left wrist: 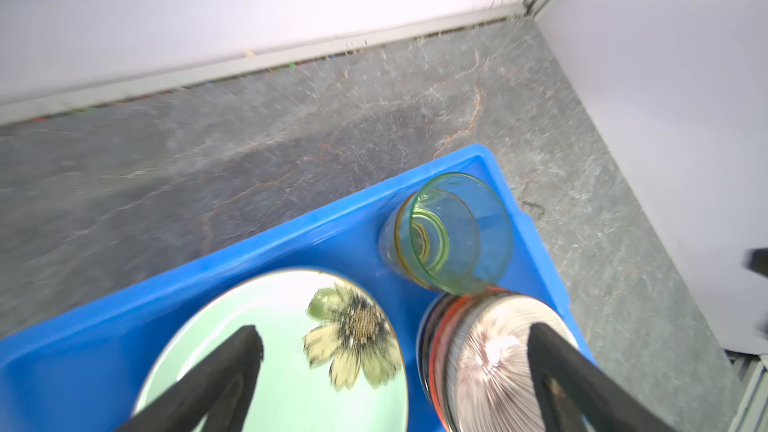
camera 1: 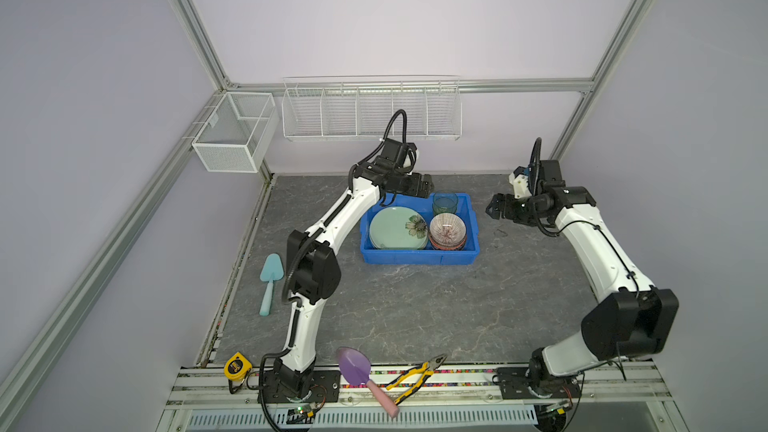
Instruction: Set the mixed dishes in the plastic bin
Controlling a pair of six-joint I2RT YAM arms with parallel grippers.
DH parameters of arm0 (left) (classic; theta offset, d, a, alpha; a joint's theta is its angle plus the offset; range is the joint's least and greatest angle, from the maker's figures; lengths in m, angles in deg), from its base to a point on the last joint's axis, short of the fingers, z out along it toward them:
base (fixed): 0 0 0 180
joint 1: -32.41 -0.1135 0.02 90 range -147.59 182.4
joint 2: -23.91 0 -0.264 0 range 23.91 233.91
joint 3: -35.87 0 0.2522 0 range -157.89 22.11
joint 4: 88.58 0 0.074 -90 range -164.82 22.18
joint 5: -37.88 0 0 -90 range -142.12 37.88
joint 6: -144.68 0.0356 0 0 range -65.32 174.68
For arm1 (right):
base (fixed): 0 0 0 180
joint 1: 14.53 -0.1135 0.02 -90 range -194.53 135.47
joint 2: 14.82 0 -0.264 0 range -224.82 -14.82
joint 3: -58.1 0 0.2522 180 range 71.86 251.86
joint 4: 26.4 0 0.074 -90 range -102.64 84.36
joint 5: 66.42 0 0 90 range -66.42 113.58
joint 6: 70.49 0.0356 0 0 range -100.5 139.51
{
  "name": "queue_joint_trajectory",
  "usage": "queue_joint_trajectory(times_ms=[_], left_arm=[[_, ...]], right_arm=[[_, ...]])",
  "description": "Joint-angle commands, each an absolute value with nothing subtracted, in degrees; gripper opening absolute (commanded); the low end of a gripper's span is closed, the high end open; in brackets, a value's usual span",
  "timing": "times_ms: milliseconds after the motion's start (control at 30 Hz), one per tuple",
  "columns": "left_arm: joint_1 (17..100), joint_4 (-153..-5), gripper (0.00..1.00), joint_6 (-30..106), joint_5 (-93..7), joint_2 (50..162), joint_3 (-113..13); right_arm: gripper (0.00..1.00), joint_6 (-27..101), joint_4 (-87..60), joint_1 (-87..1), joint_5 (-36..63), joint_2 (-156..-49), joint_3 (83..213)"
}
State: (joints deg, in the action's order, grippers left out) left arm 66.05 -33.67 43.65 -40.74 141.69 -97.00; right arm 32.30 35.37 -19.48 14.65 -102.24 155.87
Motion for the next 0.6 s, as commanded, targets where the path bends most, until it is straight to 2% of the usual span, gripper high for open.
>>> queue_joint_trajectory(times_ms=[0,300,567], left_arm=[[64.94,-41.52,0.98,44.41,-45.07,132.72,-88.17],[58.18,-53.2,0.98,39.13,-53.85,110.03,-58.99],[57.29,-71.23,0.98,44.92,-75.36,89.95,-30.04]], right_arm=[[0.88,31.43,33.53,-19.11,13.46,-100.23,154.16],[0.88,34.09,30.19,-19.18,16.38,-96.36,149.17],[0.88,34.78,20.64,-19.01,22.82,-88.29,138.71]])
